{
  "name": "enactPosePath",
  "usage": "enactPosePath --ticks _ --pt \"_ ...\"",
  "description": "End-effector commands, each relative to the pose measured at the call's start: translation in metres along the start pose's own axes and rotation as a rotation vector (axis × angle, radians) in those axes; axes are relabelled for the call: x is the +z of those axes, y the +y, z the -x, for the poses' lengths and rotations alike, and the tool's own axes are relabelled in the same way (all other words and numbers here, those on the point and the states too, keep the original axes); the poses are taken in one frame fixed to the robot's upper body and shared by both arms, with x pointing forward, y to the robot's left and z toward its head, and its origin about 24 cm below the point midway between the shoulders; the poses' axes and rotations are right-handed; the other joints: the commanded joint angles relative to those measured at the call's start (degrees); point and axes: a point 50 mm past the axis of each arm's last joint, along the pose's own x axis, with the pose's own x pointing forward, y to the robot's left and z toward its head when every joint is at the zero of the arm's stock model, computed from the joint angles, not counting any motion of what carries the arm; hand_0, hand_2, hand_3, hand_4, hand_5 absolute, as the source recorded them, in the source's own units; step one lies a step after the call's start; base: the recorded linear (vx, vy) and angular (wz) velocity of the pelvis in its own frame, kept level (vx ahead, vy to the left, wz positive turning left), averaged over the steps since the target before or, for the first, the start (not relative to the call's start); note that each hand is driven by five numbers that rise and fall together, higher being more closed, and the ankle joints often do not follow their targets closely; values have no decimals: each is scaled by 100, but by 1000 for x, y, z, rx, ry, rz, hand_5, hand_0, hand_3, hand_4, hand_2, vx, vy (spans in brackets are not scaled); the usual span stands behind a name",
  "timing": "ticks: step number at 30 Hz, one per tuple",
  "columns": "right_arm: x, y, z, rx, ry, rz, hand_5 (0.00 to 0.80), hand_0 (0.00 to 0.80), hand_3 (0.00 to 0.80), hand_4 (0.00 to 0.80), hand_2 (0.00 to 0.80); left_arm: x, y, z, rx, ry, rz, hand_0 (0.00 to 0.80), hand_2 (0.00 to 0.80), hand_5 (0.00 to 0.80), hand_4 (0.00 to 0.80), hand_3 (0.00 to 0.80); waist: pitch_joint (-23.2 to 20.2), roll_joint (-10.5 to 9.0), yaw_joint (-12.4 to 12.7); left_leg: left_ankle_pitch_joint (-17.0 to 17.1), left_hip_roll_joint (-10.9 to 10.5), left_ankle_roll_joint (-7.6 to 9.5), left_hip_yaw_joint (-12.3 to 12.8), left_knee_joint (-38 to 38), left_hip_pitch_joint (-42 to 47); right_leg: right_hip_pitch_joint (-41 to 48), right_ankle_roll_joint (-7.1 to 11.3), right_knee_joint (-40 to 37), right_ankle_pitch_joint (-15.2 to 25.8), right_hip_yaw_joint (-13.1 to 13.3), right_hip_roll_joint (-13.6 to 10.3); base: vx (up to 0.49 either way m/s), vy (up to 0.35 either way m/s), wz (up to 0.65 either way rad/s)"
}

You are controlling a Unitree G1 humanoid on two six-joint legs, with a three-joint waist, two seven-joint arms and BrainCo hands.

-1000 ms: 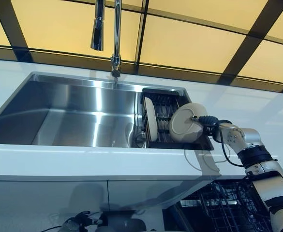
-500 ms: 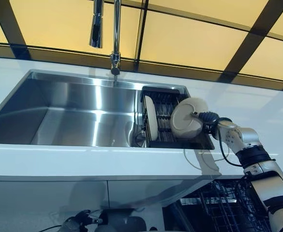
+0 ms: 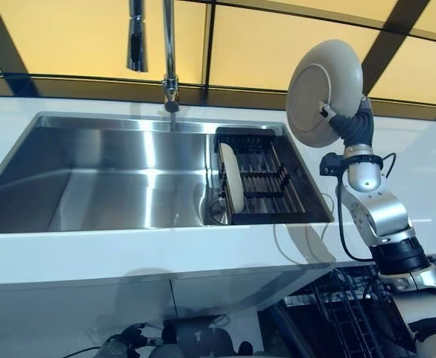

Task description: Take plates into dishwasher

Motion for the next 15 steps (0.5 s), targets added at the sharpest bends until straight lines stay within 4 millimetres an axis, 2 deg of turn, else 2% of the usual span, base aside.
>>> enactPosePath --ticks 1,6,11,13,15 --pt "47 -28 -8 -128 -246 -40 800 800 800 800 800 5 0 -2 -6 -6 -92 0 0 0 0 0 -4 218 -114 -1078 -369 320 42 38 296 -698 504 405 972 -90 -405 -96 18 -43" --pt "49 -40 1 -150 -287 -79 800 800 800 800 800 2 11 -1 37 14 -37 0 0 0 0 0 38 219 -196 -1007 -228 324 479 38 242 -786 528 605 1090 -386 -584 -113 -30 -61" --pt "46 -59 10 -192 -314 -77 800 800 800 800 800 5 16 -1 53 -17 -28 0 0 0 0 0 5 233 -249 -955 -44 339 768 38 158 -469 488 773 893 -359 -737 -115 -152 -58" --pt "45 -66 14 -193 -320 -67 800 800 800 800 800 10 20 -1 61 -39 -19 0 0 0 0 0 -16 235 -264 -888 49 311 840 38 96 -317 475 728 720 -303 -712 -123 -228 -30" --pt "44 -70 16 -190 -325 -53 800 800 800 800 800 18 25 -1 76 -66 6 0 0 0 0 0 -20 222 -278 -809 169 244 959 38 9 -238 455 512 539 -360 -602 -132 -269 -63"
